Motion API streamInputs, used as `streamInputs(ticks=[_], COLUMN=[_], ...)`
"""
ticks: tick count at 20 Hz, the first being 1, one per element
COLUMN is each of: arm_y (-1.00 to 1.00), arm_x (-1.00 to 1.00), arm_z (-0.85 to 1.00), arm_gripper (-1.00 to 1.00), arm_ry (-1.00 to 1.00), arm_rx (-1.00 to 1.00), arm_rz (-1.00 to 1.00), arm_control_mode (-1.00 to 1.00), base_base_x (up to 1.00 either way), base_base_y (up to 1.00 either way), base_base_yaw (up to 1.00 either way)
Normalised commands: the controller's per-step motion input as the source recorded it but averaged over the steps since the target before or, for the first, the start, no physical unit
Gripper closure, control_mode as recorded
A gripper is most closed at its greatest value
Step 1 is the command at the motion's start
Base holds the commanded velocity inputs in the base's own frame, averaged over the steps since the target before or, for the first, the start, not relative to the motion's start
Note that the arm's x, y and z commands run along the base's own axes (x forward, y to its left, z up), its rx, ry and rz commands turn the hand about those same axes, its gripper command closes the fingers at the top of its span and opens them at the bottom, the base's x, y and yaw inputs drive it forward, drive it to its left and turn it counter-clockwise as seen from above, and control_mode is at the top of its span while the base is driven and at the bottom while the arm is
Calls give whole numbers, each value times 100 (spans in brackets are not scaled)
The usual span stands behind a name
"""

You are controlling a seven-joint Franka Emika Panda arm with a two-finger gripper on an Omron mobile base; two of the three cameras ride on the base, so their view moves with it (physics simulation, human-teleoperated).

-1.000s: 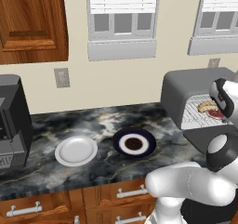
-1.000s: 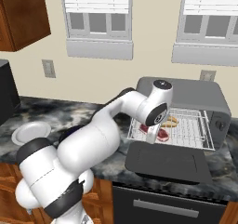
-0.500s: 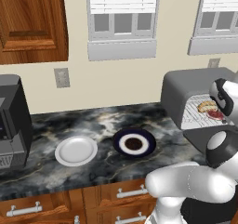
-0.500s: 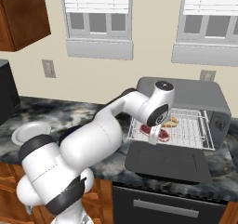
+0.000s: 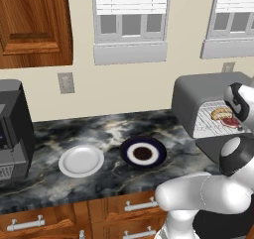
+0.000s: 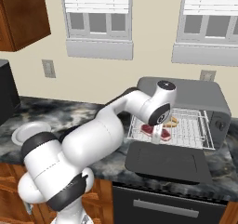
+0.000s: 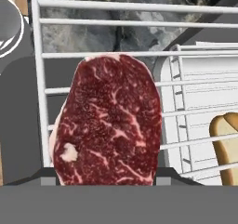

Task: Open the toaster oven door. Place the hotdog bun on the bottom rack in the toaster oven and place the steak on the top rack.

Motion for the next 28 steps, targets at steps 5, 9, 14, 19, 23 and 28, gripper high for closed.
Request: streamInputs(ticks=[5, 9, 14, 19, 23, 28], arm_y=[-9, -1, -2, -17, -22, -7], arm_x=[0, 1, 2, -5, -35, -63], arm_z=[0, 1, 0, 22, 29, 14], arm_gripper=[-100, -100, -100, -100, -100, -100], arm_ry=[-1, 0, 0, 0, 0, 0], arm_rx=[0, -1, 0, 0, 0, 0], arm_rz=[3, 0, 0, 0, 0, -16], arm_control_mode=[-100, -100, -100, -100, -100, -100], base_base_x=[0, 0, 0, 0, 0, 0], base_base_y=[0, 0, 0, 0, 0, 0], base_base_yaw=[0, 0, 0, 0, 0, 0])
